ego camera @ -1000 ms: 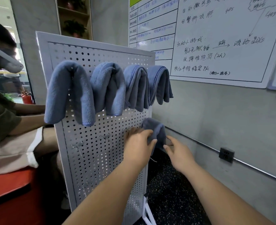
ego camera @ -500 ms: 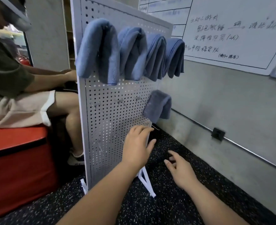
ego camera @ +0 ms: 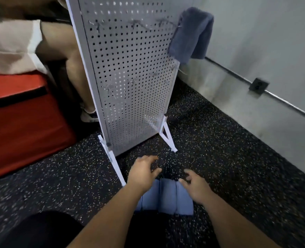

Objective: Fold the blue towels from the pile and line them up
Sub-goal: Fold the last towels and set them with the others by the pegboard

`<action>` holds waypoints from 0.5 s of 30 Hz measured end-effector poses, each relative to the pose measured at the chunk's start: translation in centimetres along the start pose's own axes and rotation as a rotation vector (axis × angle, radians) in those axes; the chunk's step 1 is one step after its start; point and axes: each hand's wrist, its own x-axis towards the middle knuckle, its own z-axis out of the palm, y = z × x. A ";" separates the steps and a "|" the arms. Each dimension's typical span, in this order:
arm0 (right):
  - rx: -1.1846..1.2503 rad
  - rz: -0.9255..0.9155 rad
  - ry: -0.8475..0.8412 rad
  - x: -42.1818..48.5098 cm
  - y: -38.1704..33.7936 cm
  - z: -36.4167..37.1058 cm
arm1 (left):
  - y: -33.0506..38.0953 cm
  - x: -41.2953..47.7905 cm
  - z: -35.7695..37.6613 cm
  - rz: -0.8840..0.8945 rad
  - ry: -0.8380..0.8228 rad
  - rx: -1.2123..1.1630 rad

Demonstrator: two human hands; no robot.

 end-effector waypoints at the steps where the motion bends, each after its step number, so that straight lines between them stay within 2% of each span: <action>1: -0.036 0.002 -0.050 0.3 0.6 0.8 | -1.1 -0.4 1.0 -0.024 -0.044 0.010; 6: -0.158 -0.044 -0.183 1.8 2.0 3.8 | -5.3 -1.5 5.0 -0.164 -0.220 0.055; 15: -0.147 0.037 -0.264 5.2 2.6 8.5 | -7.7 -0.6 10.1 -0.318 -0.341 0.003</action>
